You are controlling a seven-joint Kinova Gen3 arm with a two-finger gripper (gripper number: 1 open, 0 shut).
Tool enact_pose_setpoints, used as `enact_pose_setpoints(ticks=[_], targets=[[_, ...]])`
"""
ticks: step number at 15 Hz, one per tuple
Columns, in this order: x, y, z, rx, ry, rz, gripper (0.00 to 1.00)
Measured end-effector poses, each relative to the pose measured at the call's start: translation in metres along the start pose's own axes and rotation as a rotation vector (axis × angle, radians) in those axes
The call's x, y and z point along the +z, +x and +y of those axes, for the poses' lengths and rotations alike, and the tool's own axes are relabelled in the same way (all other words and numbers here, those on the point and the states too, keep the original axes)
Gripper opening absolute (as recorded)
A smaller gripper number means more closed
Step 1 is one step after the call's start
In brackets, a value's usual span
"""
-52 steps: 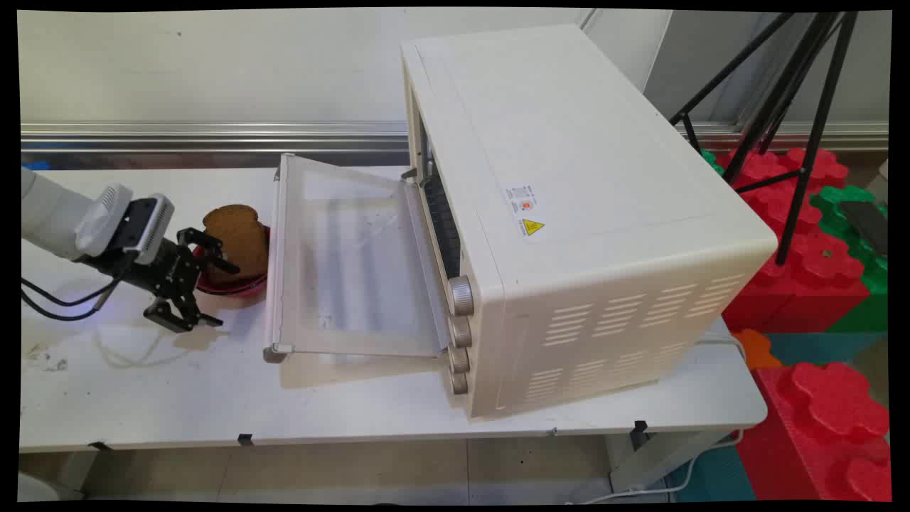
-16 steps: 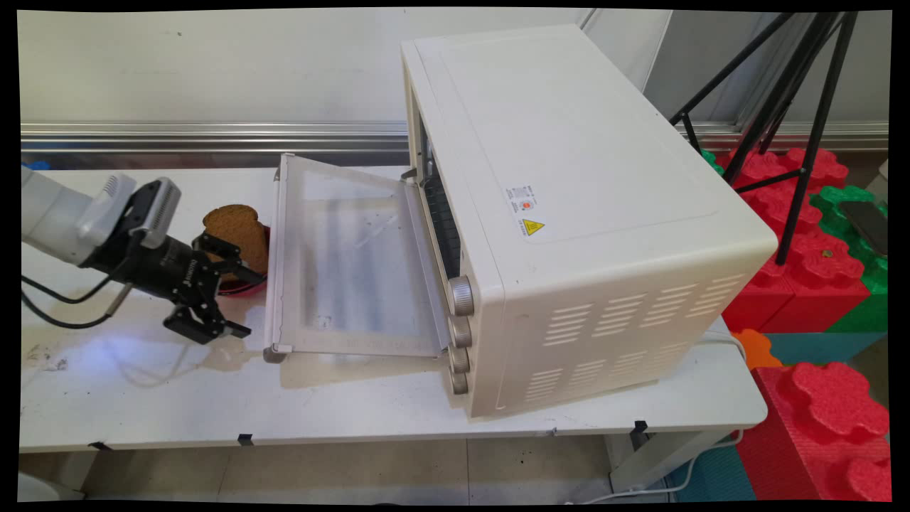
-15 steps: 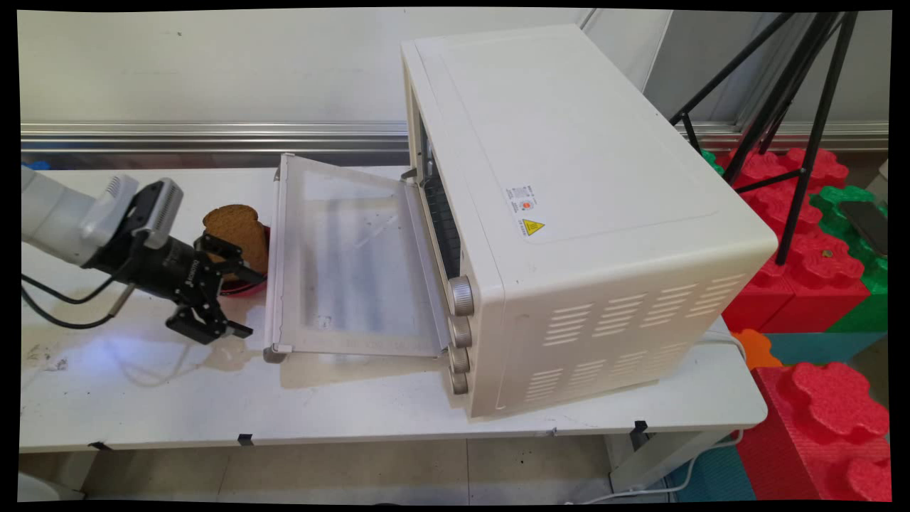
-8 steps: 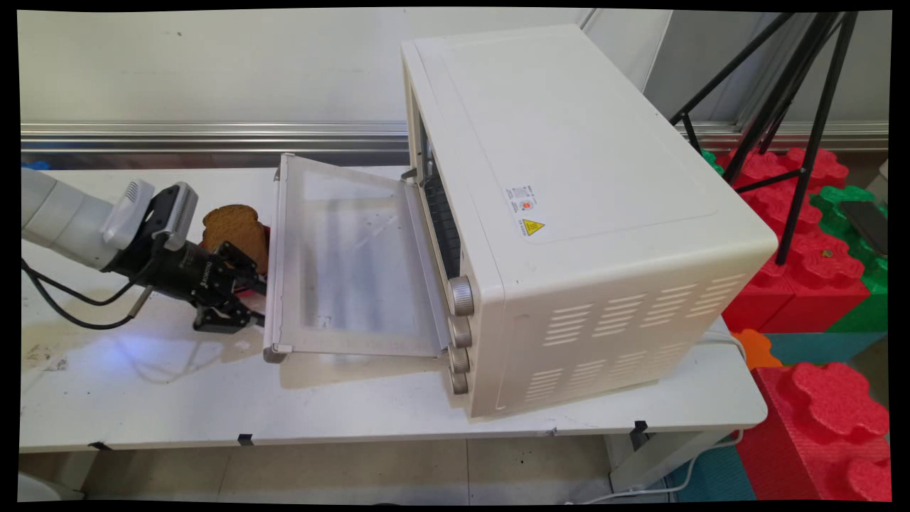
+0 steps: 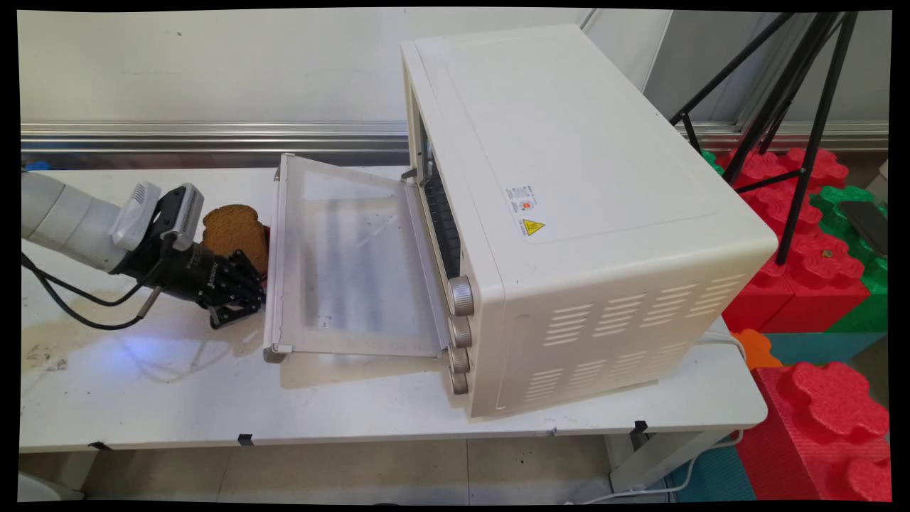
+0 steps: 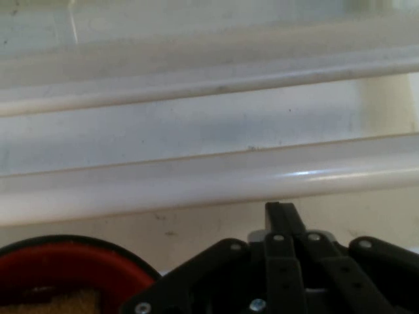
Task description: Close the oven
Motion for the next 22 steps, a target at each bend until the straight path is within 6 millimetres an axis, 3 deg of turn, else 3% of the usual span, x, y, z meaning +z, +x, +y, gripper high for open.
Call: enact_pose_setpoints(ticks=[11, 22], targets=[[-0.005, 0.005, -0.002, -0.034, 0.012, 0.072, 0.00], [-0.022, 0.030, -0.008, -0.072, 0.030, 0.205, 0.00]])
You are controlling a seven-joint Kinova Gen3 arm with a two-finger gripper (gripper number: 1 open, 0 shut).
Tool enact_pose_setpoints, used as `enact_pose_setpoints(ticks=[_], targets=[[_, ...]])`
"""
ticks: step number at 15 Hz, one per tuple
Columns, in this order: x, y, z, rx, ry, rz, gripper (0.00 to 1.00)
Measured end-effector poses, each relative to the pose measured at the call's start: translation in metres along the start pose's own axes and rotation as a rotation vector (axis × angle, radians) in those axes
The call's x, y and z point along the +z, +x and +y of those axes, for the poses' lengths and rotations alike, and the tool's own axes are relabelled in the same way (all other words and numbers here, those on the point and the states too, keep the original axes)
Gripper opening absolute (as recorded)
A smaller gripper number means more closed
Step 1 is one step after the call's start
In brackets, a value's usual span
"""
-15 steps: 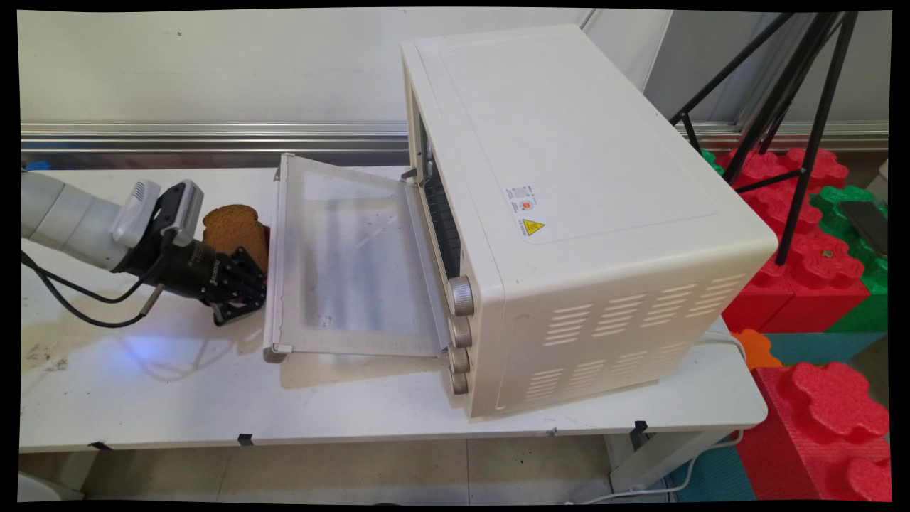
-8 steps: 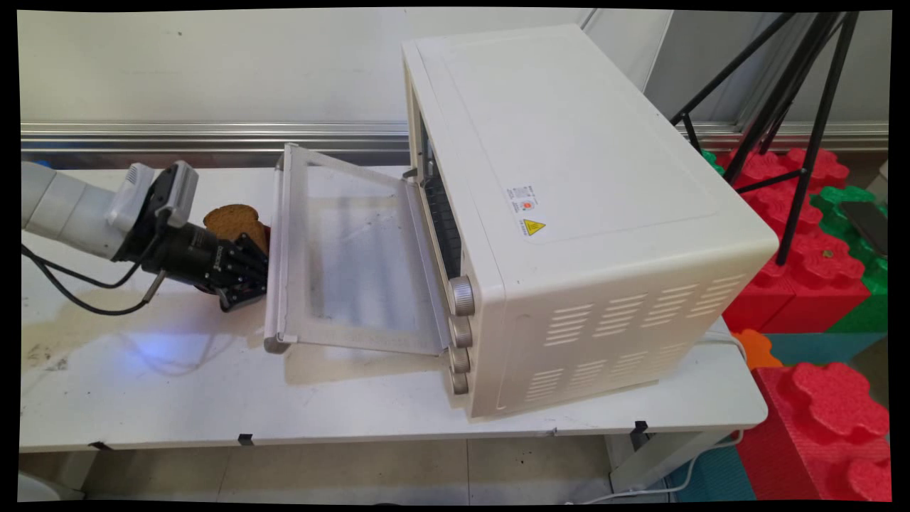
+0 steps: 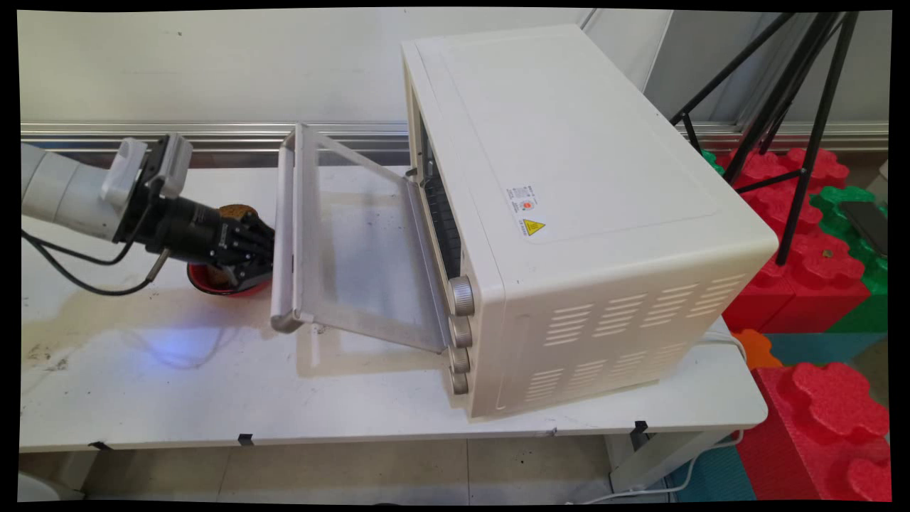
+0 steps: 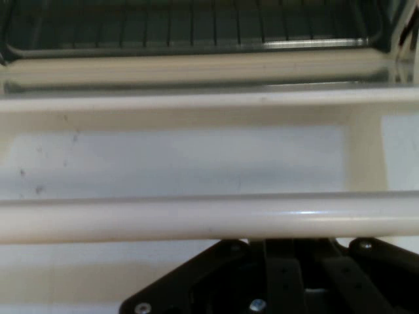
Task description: Close the oven
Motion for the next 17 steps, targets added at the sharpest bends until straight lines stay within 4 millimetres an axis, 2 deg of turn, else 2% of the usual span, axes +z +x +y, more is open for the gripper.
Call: enact_pose_setpoints(ticks=[10, 17], targets=[[0.004, 0.046, -0.006, -0.018, 0.013, 0.135, 0.00], [0.006, 0.061, -0.011, -0.003, 0.018, 0.155, 0.00]])
